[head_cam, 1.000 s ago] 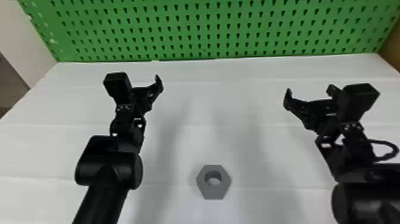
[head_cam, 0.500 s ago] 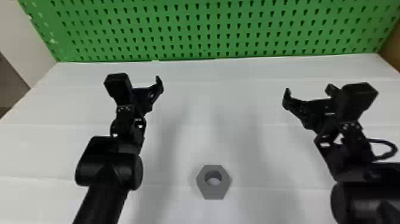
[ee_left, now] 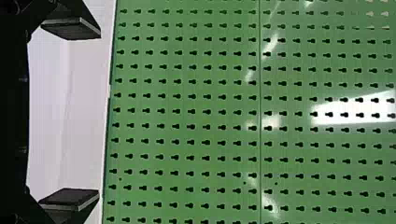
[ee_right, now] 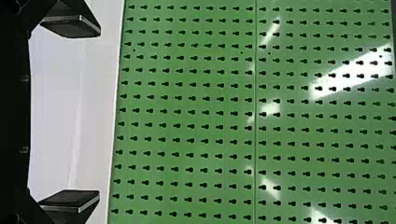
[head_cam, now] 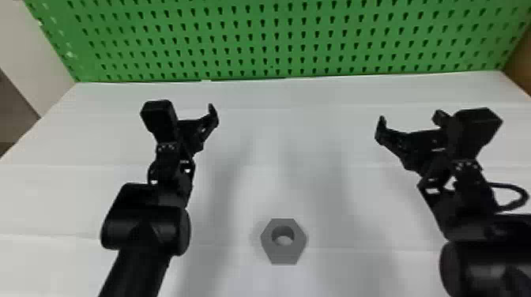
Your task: Pick up the hex nut
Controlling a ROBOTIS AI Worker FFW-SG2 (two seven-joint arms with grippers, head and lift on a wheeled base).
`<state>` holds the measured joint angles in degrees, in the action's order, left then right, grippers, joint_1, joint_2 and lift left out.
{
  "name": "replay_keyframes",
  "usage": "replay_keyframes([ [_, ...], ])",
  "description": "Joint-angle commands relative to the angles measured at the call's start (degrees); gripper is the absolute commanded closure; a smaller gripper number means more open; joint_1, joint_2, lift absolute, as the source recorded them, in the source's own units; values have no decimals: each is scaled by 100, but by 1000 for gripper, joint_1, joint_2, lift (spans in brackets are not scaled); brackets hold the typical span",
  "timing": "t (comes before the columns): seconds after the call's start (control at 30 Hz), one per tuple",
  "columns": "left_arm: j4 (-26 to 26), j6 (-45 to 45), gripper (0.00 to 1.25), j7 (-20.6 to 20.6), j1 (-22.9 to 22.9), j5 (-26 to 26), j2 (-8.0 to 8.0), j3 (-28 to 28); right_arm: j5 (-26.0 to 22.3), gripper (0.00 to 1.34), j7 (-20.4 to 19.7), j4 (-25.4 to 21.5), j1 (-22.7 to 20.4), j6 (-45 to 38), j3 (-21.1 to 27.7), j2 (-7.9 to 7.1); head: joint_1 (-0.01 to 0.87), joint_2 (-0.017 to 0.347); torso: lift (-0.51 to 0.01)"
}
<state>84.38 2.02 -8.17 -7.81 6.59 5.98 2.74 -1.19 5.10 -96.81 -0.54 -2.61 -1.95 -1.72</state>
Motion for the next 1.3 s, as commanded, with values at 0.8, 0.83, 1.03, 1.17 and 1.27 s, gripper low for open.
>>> replay_keyframes([
  [0.8, 0, -9, 88, 0, -19, 0, 0, -10, 392, 90, 246, -1552, 423, -2876, -561, -346, 785, 160, -76],
  [0.83, 0, -9, 88, -9, -19, 0, 0, -10, 392, 90, 272, -1587, 440, -2999, -569, -346, 785, 160, -76],
  [1.03, 0, -9, 88, 0, -19, 0, 0, -28, 392, 90, 404, -1815, 581, -3676, -648, -346, 785, 160, -76],
  [1.17, 0, -9, 88, -9, -28, -9, -9, -19, 392, 90, 439, -2000, 722, -4282, -719, -346, 785, 160, -76],
  [1.27, -9, -9, 88, 0, -45, -17, 0, -2, 383, 90, 554, -2097, 836, -4704, -763, -355, 785, 160, -76],
])
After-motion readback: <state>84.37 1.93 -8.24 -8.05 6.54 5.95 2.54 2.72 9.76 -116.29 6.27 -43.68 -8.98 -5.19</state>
